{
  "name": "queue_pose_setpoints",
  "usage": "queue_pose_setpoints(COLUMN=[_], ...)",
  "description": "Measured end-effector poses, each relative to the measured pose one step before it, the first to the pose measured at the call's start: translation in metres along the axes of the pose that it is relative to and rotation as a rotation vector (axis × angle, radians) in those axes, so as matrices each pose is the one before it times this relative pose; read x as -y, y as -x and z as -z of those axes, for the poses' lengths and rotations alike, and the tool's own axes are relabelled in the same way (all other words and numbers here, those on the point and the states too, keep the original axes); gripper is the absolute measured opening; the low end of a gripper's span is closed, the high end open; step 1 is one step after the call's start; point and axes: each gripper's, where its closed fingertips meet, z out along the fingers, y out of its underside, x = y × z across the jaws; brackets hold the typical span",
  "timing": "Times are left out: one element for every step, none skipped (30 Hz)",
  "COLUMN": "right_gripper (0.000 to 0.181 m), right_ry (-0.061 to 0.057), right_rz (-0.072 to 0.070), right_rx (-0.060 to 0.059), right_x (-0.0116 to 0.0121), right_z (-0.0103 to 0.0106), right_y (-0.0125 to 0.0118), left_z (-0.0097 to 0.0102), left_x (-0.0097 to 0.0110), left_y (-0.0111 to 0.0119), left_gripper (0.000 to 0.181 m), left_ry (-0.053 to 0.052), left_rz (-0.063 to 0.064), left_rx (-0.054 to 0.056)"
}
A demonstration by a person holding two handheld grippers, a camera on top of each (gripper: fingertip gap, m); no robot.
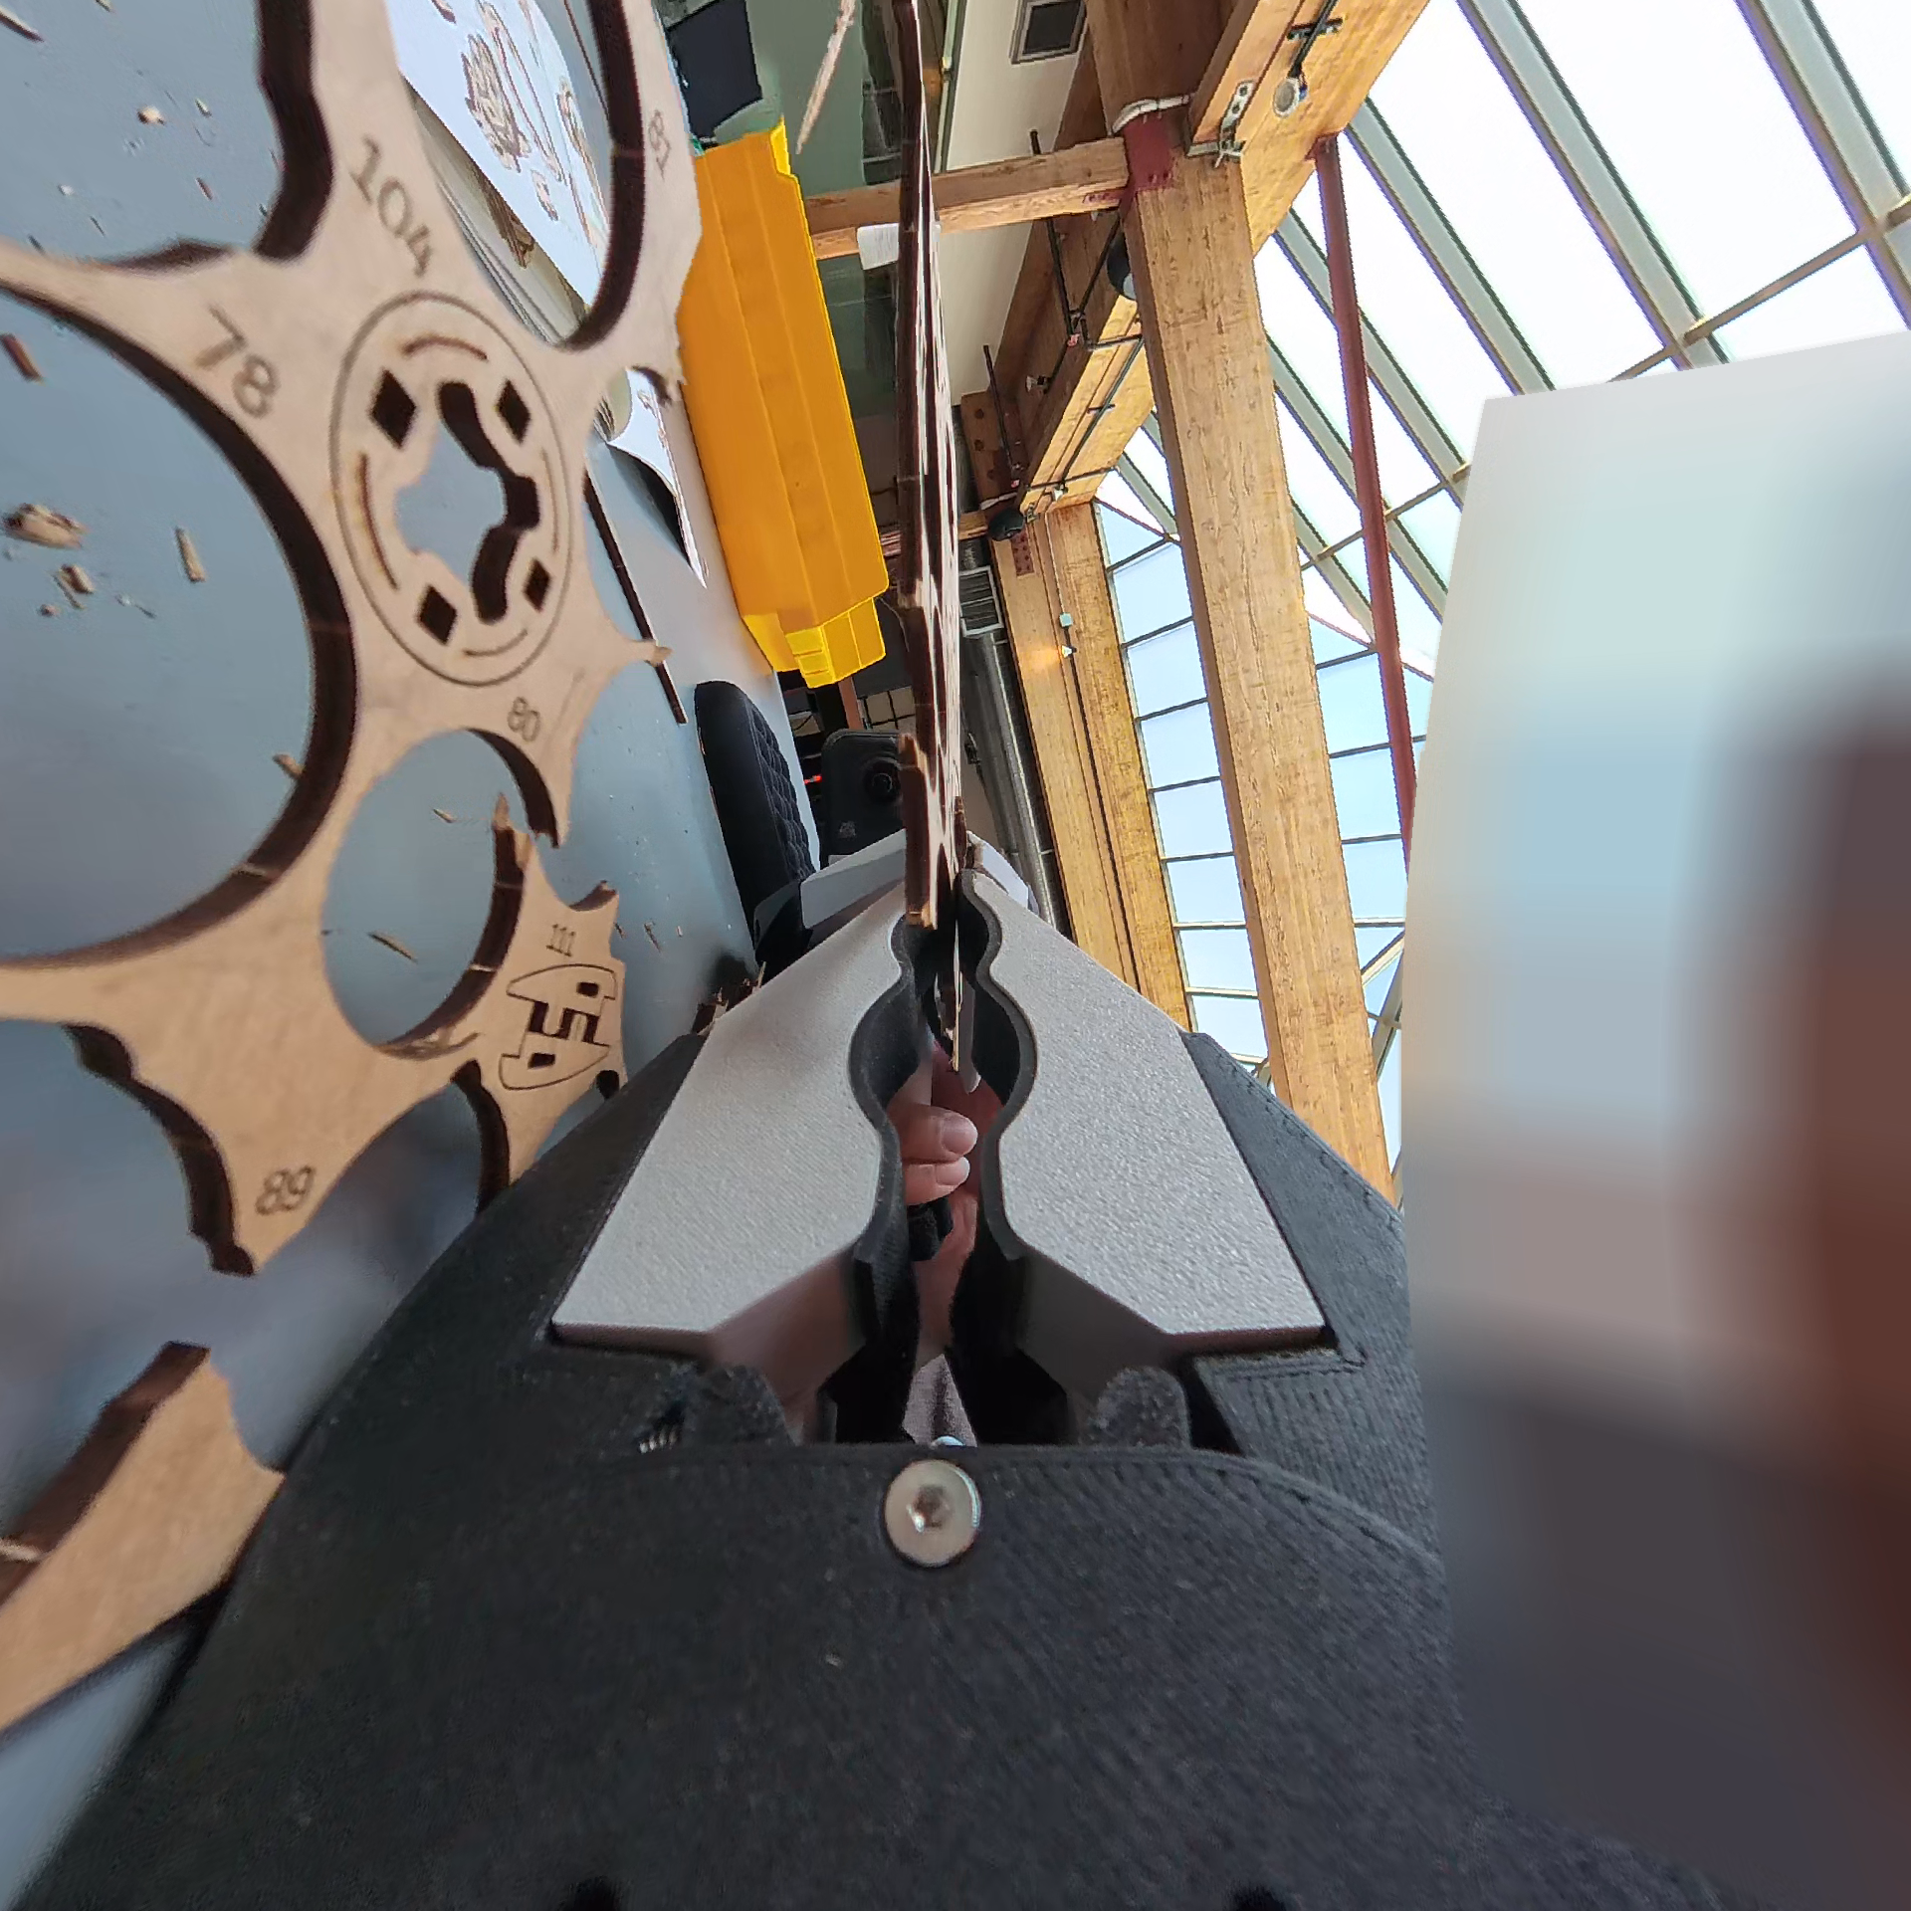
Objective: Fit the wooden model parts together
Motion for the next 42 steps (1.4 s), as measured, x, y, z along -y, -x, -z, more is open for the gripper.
queue_pose_setpoints(right_gripper=[0.001, 0.001, 0.001, 0.001, 0.001, 0.001, 0.001, 0.002, 0.002, 0.001, 0.001, 0.003, 0.004, 0.006, 0.007, 0.008, 0.010, 0.010, 0.010, 0.011, 0.012, 0.012, 0.015, 0.021, 0.030, 0.033, 0.032, 0.031, 0.031, 0.030, 0.029, 0.029, 0.028, 0.028, 0.027, 0.026, 0.024, 0.022, 0.022, 0.022, 0.022, 0.022], right_ry=[0.0013, -0.0001, 0.0011, 0.0008, -0.0002, -0.0003, -0.0003, 0.0004, 0.0019, 0.0040, 0.0062, 0.0073, 0.0099, 0.0114, 0.0076, 0.0102, 0.0140, 0.0080, -0.0042, 0.0025, 0.0057, -0.0025, -0.0050, -0.0097, -0.0094, -0.0052, 0.0057, 0.0138, 0.0206, 0.0273, 0.0306, 0.0298, 0.0197, 0.0220, 0.0229, 0.0237, 0.0240, 0.0244, 0.0192, 0.0102, 0.0132, 0.0165], right_rz=[-0.0075, -0.0018, 0.0002, 0.0007, 0.0042, 0.0022, -0.0038, -0.0067, -0.0120, -0.0208, -0.0235, -0.0270, -0.0362, -0.0367, -0.0112, 0.0187, 0.0344, 0.0331, 0.0430, 0.0654, 0.0911, 0.1132, 0.1435, 0.1762, 0.1789, 0.1650, 0.1523, 0.1392, 0.1144, 0.0860, 0.0647, 0.0536, 0.0480, 0.0364, 0.0297, 0.0212, 0.0162, 0.0010, -0.0059, -0.0057, -0.0122, -0.0123], right_rx=[0.0046, 0.0059, 0.0049, 0.0010, -0.0009, -0.0009, -0.0021, -0.0022, -0.0031, -0.0003, 0.0033, 0.0033, 0.0013, -0.0029, 0.0041, 0.0013, -0.0133, -0.0168, -0.0181, -0.0507, -0.0681, -0.0699, -0.0735, -0.0591, -0.0352, -0.0119, -0.0244, -0.0363, -0.0272, -0.0044, 0.0043, -0.0022, 0.0017, 0.0057, 0.0132, 0.0027, 0.0162, 0.0163, 0.0146, 0.0217, 0.0205, 0.0137], right_x=[-0.00008, 0.00014, -0.00002, -0.00011, -0.00009, -0.00001, 0.00005, 0.00011, 0.00011, 0.00000, 0.00001, -0.00007, -0.00025, -0.00033, 0.00052, 0.00008, -0.00042, 0.00064, 0.00255, 0.00230, 0.00269, 0.00466, 0.00626, 0.00796, 0.00850, 0.00757, 0.00553, 0.00305, 0.00087, -0.00101, -0.00220, -0.00271, -0.00170, -0.00182, -0.00177, -0.00210, -0.00241, -0.00292, -0.00243, -0.00137, -0.00179, -0.00212], right_z=[0.00036, 0.00007, 0.00004, 0.00005, 0.00006, -0.00004, -0.00008, -0.00023, -0.00010, -0.00020, -0.00028, -0.00024, -0.00016, 0.00023, 0.00022, 0.00025, 0.00087, 0.00188, 0.00287, 0.00415, 0.00504, 0.00569, 0.00602, 0.00491, 0.00258, 0.00064, -0.00106, -0.00239, -0.00382, -0.00524, -0.00597, -0.00575, -0.00531, -0.00471, -0.00406, -0.00333, -0.00268, -0.00194, -0.00115, -0.00046, -0.00033, -0.00037], right_y=[0.00057, 0.00104, 0.00084, 0.00009, -0.00006, -0.00006, -0.00036, -0.00033, -0.00053, -0.00010, 0.00061, 0.00046, 0.00022, -0.00015, 0.00122, 0.00104, -0.00087, -0.00099, 0.00004, -0.00325, -0.00391, -0.00196, -0.00069, 0.00299, 0.00710, 0.00982, 0.00576, 0.00185, 0.00163, 0.00434, 0.00473, 0.00317, 0.00318, 0.00300, 0.00332, 0.00073, 0.00185, 0.00087, -0.00014, 0.00081, 0.00028, -0.00071], left_z=[-0.00020, -0.00018, -0.00008, 0.00001, 0.00016, 0.00016, 0.00023, 0.00018, 0.00014, 0.00015, 0.00012, 0.00018, 0.00019, 0.00017, 0.00002, 0.00021, -0.00006, 0.00003, 0.00062, 0.00050, -0.00004, -0.00016, -0.00018, -0.00032, -0.00033, -0.00026, -0.00027, -0.00023, -0.00029, -0.00022, -0.00011, -0.00024, -0.00013, -0.00025, -0.00025, -0.00008, 0.00004, 0.00010, -0.00004, 0.00017, 0.00005, -0.00001], left_x=[-0.00029, -0.00030, -0.00013, -0.00002, -0.00004, -0.00002, 0.00026, 0.00015, 0.00019, 0.00016, 0.00019, 0.00030, 0.00009, -0.00028, -0.00002, -0.00011, -0.00058, -0.00005, 0.00095, 0.00089, -0.00021, -0.00022, -0.00015, -0.00035, -0.00034, -0.00018, -0.00018, -0.00023, -0.00013, -0.00022, -0.00022, -0.00018, -0.00035, -0.00036, -0.00036, -0.00005, -0.00005, -0.00015, -0.00035, 0.00013, -0.00007, 0.00000], left_y=[-0.00048, -0.00086, -0.00063, -0.00008, 0.00000, 0.00023, 0.00019, 0.00024, 0.00042, 0.00002, -0.00036, 0.00006, 0.00008, 0.00014, 0.00029, 0.00075, 0.00081, 0.00057, 0.00021, 0.00026, 0.00050, 0.00071, 0.00061, 0.00094, 0.00094, 0.00080, 0.00093, 0.00080, 0.00088, 0.00072, 0.00061, 0.00064, 0.00087, 0.00091, 0.00077, 0.00049, 0.00018, 0.00032, 0.00037, 0.00014, 0.00012, 0.00039], left_gripper=[0.000, 0.000, 0.000, 0.000, 0.000, 0.000, 0.000, 0.000, 0.000, 0.000, 0.000, 0.000, 0.000, 0.000, 0.000, 0.000, 0.000, 0.000, 0.000, 0.000, 0.000, 0.000, 0.000, 0.000, 0.000, 0.000, 0.000, 0.000, 0.000, 0.000, 0.000, 0.000, 0.000, 0.000, 0.000, 0.000, 0.000, 0.000, 0.000, 0.000, 0.000, 0.000], left_ry=[0.0014, 0.0014, 0.0016, 0.0001, 0.0000, -0.0003, -0.0017, -0.0013, -0.0011, -0.0009, -0.0008, -0.0013, -0.0003, 0.0013, 0.0000, 0.0000, 0.0031, -0.0001, -0.0060, -0.0047, 0.0019, 0.0021, 0.0012, 0.0023, 0.0024, 0.0005, 0.0010, 0.0011, 0.0008, 0.0009, 0.0012, 0.0004, 0.0013, 0.0016, 0.0015, 0.0003, -0.0002, 0.0007, 0.0018, -0.0008, -0.0001, 0.0007], left_rz=[-0.0002, 0.0007, 0.0006, 0.0000, 0.0007, 0.0009, 0.0000, -0.0008, -0.0004, -0.0008, -0.0015, -0.0015, -0.0003, 0.0006, 0.0008, 0.0005, -0.0008, -0.0006, 0.0007, -0.0001, -0.0016, -0.0019, -0.0016, -0.0026, -0.0032, -0.0031, -0.0030, -0.0038, -0.0041, -0.0034, -0.0027, -0.0031, -0.0043, -0.0047, -0.0038, -0.0022, -0.0004, -0.0023, -0.0022, -0.0003, -0.0003, -0.0014], left_rx=[-0.0038, -0.0068, -0.0046, -0.0006, -0.0001, 0.0009, 0.0019, 0.0018, 0.0031, 0.0000, -0.0017, 0.0007, 0.0007, 0.0008, 0.0018, 0.0053, 0.0067, 0.0046, 0.0016, 0.0019, 0.0039, 0.0051, 0.0055, 0.0071, 0.0075, 0.0069, 0.0071, 0.0073, 0.0069, 0.0063, 0.0051, 0.0052, 0.0071, 0.0078, 0.0065, 0.0039, 0.0013, 0.0020, 0.0023, 0.0002, 0.0009, 0.0026])
